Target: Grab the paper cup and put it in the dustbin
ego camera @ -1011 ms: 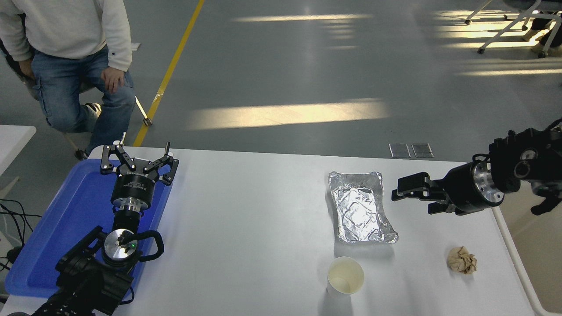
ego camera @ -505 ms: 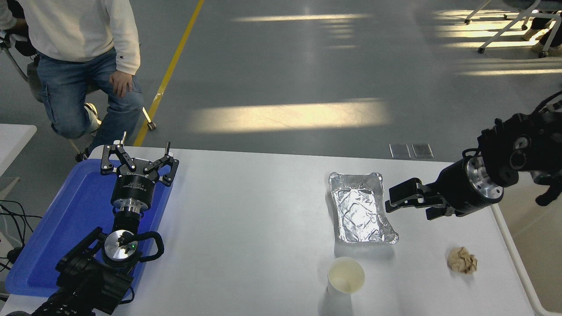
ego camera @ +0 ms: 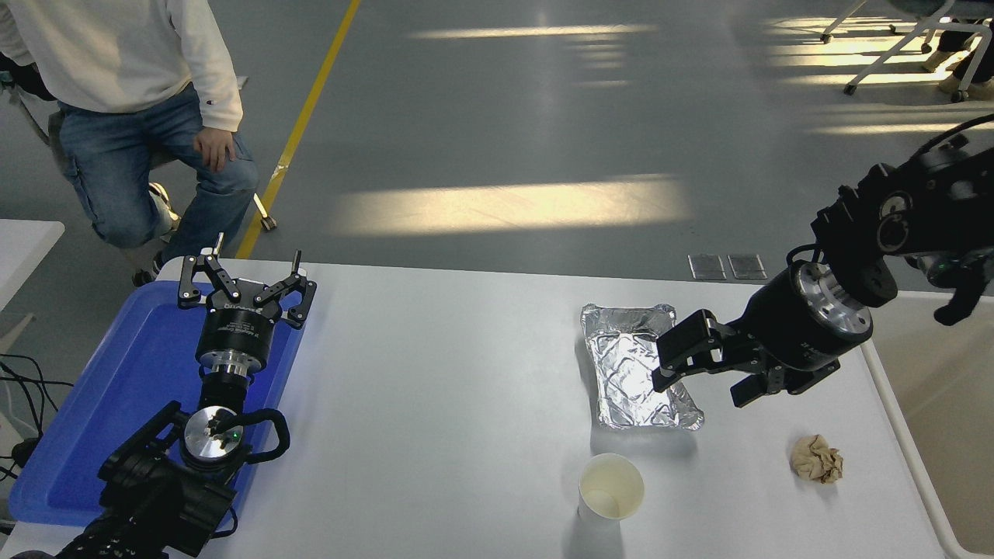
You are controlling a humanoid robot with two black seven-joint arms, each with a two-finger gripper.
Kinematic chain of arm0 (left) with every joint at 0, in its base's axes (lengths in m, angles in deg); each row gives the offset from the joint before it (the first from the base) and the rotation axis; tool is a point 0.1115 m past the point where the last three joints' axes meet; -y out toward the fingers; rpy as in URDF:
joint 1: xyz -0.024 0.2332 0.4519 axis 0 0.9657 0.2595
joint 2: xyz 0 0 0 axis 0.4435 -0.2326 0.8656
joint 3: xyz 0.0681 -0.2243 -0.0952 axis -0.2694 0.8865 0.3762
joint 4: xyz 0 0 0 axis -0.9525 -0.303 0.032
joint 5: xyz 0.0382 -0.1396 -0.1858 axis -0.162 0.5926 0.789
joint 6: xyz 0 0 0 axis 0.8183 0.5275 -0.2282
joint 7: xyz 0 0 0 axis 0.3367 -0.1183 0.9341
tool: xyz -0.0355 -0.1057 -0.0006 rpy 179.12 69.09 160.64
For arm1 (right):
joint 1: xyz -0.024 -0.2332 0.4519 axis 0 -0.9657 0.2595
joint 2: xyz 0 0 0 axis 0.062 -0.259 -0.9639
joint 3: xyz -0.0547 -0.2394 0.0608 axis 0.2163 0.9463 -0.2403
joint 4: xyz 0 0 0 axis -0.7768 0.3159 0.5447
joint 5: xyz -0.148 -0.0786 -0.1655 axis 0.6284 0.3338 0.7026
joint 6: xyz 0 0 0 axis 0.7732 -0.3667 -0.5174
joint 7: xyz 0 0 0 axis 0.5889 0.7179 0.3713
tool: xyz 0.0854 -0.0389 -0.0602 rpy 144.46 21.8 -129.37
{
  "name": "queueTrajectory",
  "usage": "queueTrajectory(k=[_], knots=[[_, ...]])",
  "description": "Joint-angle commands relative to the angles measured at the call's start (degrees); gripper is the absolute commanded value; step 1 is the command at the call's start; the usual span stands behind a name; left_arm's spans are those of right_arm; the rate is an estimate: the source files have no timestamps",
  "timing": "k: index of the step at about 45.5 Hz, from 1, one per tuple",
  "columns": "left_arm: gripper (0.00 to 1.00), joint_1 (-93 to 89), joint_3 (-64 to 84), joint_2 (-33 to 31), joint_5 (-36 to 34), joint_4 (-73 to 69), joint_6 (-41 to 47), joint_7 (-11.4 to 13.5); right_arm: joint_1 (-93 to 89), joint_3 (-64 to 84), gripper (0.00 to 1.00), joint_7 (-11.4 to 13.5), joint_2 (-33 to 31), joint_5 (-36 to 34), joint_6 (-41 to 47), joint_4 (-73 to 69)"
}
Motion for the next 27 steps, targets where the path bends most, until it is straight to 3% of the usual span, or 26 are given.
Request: queueTrajectory(k=[1, 27], knots=[[1.00, 0.00, 0.00, 0.00, 0.00, 0.00, 0.00, 0.00, 1.38, 0.10, 1.00, -0.01, 1.18, -1.14, 0.79, -0.23], [1.00, 0.00, 0.00, 0.00, 0.09, 0.00, 0.00, 0.00, 1.30, -0.60, 1.00, -0.10, 2.41, -1.49, -1.50, -2.42]])
